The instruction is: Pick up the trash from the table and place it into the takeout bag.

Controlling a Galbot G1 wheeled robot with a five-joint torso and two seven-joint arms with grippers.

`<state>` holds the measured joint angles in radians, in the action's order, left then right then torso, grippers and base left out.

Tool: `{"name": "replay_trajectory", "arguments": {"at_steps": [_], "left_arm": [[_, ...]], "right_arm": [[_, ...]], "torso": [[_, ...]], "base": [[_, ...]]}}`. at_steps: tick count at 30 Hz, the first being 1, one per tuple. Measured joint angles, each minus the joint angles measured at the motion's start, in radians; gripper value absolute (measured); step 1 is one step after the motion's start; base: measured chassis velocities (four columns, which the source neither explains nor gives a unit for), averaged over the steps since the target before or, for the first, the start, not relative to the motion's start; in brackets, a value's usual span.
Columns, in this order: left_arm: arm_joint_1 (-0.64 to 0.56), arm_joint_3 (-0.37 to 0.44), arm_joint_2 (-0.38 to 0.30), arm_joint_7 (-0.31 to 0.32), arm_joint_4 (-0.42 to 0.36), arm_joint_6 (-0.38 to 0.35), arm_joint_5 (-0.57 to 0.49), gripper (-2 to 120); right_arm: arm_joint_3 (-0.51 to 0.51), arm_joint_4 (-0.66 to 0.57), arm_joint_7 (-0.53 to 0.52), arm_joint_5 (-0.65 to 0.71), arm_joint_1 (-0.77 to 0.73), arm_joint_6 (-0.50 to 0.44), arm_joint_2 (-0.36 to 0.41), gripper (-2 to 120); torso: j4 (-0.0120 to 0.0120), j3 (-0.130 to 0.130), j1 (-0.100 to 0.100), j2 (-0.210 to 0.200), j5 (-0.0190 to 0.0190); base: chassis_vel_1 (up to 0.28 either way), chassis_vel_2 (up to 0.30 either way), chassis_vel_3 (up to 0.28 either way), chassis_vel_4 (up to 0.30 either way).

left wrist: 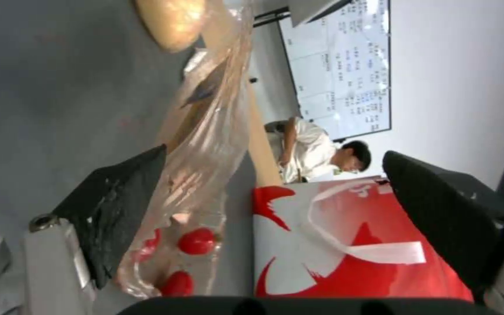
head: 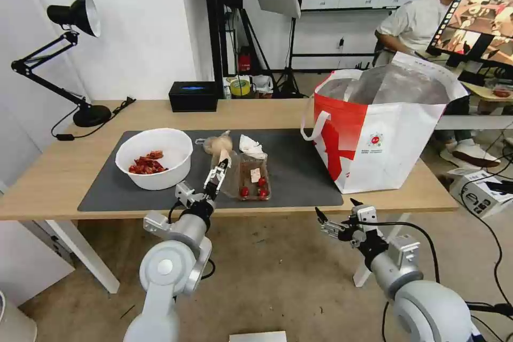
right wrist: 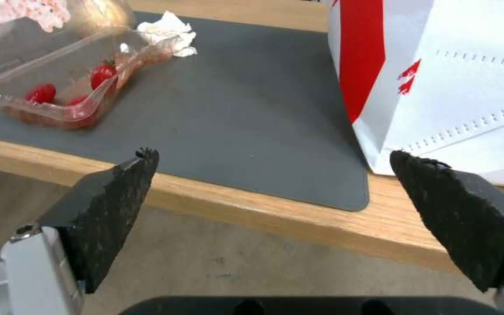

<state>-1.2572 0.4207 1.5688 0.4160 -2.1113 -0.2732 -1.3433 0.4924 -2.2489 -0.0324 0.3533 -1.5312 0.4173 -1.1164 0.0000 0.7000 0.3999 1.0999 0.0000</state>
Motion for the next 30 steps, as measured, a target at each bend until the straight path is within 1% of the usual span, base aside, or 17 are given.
{"name": "replay_trajectory", "arguments": {"at_steps": [3,11,13,17,23,27,30], "left_arm": [[0.002,-0.005,0.002,-0.008,0.0,0.0,-0.001,100],[0.041,-0.024,0.012,-0.012,0.04,-0.001,0.0,100],[0.057,-0.04,0.005,-0.012,0.059,-0.001,0.002,100],[0.07,-0.051,0.003,-0.012,0.07,-0.001,0.002,100],[0.098,-0.101,0.006,-0.014,0.103,-0.003,0.015,100],[0.104,-0.115,0.005,-0.017,0.107,-0.004,0.024,100],[0.105,-0.121,-0.009,-0.034,0.103,-0.008,0.043,100]], "right_arm": [[0.002,-0.001,0.0,0.001,-0.001,0.0,0.003,100],[0.006,-0.001,0.001,0.002,0.0,-0.001,0.005,100],[0.008,-0.001,0.002,0.003,0.0,-0.002,0.002,100],[0.009,-0.001,0.002,0.003,0.0,-0.002,-0.001,100],[0.027,-0.006,0.002,0.004,-0.008,-0.002,-0.003,100],[0.035,-0.01,0.002,0.005,-0.014,-0.002,-0.002,100],[0.043,-0.015,0.002,0.006,-0.021,-0.003,-0.003,100]], "torso": [[0.0,0.0,0.0,0.0,0.0],[0.0,0.0,0.0,0.0,0.0],[0.0,0.0,0.0,0.0,0.0001],[0.0,0.0,0.0,0.0,0.0],[0.0,0.0,0.0,0.0,0.0001],[-0.0001,0.0,0.0,0.0,0.0],[-0.0001,0.0,0.0,0.0,0.0]], "base": [[0.0,0.0,0.0,0.0],[0.0,0.0,0.0,0.0],[0.0,0.0,0.0,0.0],[0.0,0.0,0.0,0.0],[0.0,0.0,0.0,0.0],[0.0,0.0,0.0,0.0],[0.0,0.0,0.0,0.0]]}}
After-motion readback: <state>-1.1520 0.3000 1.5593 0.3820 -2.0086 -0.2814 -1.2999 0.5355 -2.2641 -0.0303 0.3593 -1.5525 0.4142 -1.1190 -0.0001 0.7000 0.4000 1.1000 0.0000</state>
